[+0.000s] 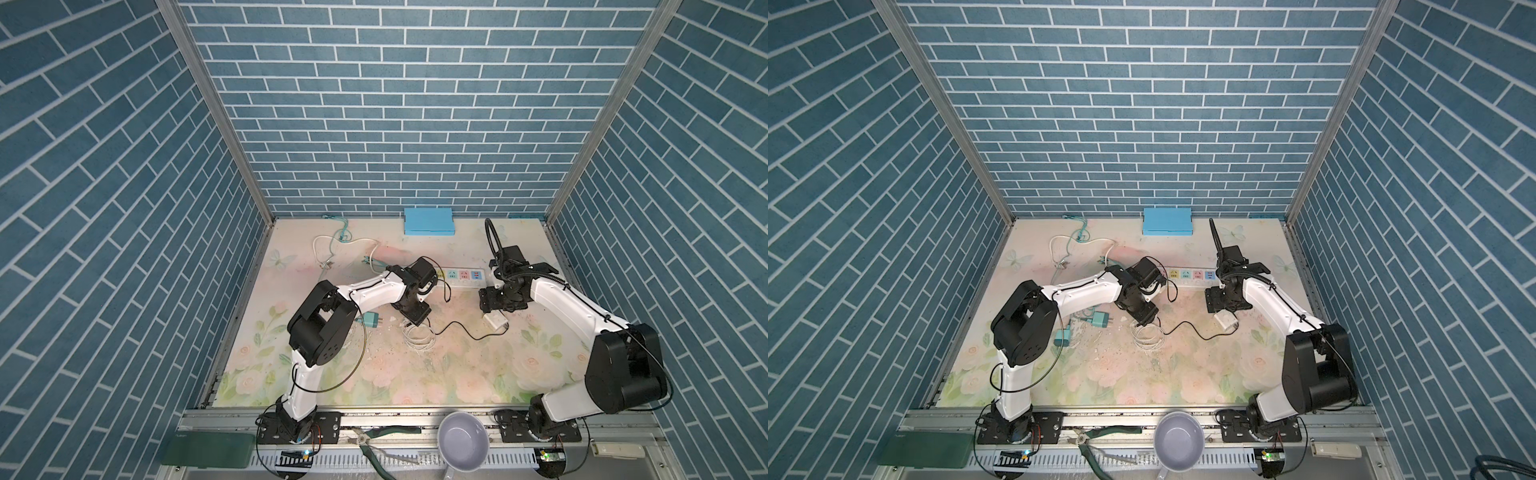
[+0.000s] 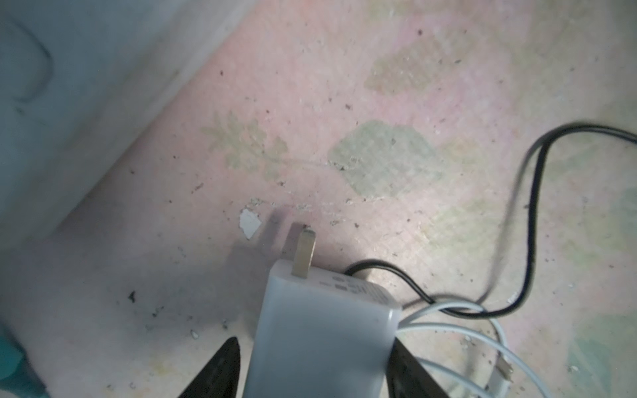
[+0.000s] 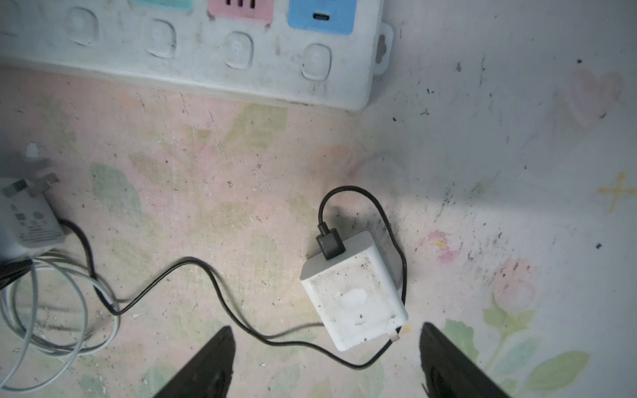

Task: Insert plugs into power strip
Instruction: Pick up the plug from the center of the table.

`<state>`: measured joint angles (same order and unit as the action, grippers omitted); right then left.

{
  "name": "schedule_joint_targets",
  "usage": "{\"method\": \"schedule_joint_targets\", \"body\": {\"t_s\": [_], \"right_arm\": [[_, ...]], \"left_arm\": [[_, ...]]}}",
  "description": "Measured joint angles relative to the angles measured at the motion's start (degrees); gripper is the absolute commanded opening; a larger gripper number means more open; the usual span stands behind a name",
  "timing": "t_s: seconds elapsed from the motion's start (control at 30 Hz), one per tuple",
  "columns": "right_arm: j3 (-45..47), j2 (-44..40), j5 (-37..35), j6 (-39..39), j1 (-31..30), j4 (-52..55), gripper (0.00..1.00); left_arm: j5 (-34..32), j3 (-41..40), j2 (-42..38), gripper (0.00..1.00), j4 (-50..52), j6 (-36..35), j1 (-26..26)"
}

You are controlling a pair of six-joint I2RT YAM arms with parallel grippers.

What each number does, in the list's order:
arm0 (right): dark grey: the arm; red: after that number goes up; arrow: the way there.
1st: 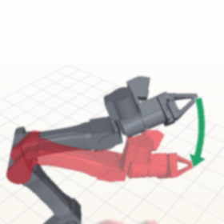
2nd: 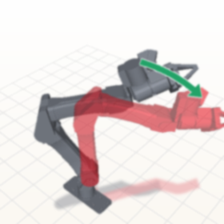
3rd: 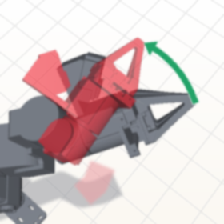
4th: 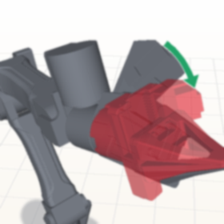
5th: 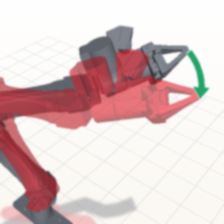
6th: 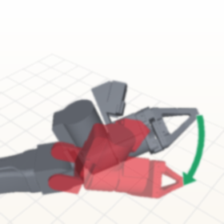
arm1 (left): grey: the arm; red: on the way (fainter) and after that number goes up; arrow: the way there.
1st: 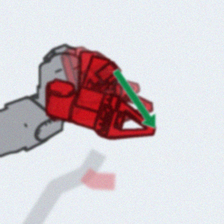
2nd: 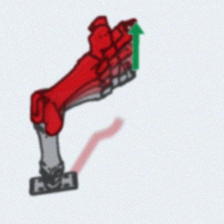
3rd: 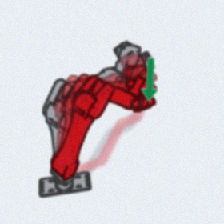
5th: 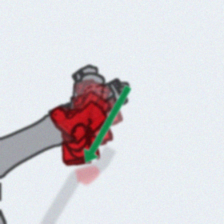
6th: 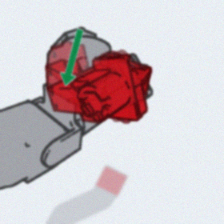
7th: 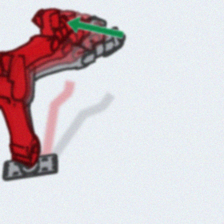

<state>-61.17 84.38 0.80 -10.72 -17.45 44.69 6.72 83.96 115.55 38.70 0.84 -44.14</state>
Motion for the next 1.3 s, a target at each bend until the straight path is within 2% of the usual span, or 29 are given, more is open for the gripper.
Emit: {"method": "schedule_joint_targets", "body": {"t_s": [0.2, 0.4, 0.53, 0.73, 0.87, 1.07, 1.3], "right_arm": [[0.59, -0.98, 0.85, -0.42, 0.00, -0.17, 0.84], [1.22, -1.03, 1.03, -1.01, 0.13, -0.22, 0.84], [1.22, -1.05, 1.09, -1.03, 0.15, -0.35, 0.84], [1.25, -1.66, 1.55, -1.03, 0.15, -0.37, 0.84], [1.27, -2.71, 2.38, -1.03, 0.15, -0.42, 0.84], [1.97, -8.17, 8.76, -3.02, 0.15, -2.71, 0.85], [5.16, -11.39, 19.91, -15.17, -0.15, -13.33, 0.84]], "left_arm": [[0.02, 2.01, 0.50, 0.56, 1.33, -0.28, 0.02], [-0.20, 2.08, 0.52, 0.60, 3.87, -0.02, 0.04], [0.02, 2.16, 0.52, 0.58, 5.42, 0.24, 0.09], [0.24, 5.35, 2.19, 0.39, 7.28, 1.11, 0.11], [1.16, 8.87, 4.70, 0.34, 8.39, 2.23, 0.63], [4.72, 9.44, 3.56, 0.33, 9.81, 7.10, 2.56], [10.12, 10.56, -5.14, 0.33, 8.46, 18.25, 6.05]]}}
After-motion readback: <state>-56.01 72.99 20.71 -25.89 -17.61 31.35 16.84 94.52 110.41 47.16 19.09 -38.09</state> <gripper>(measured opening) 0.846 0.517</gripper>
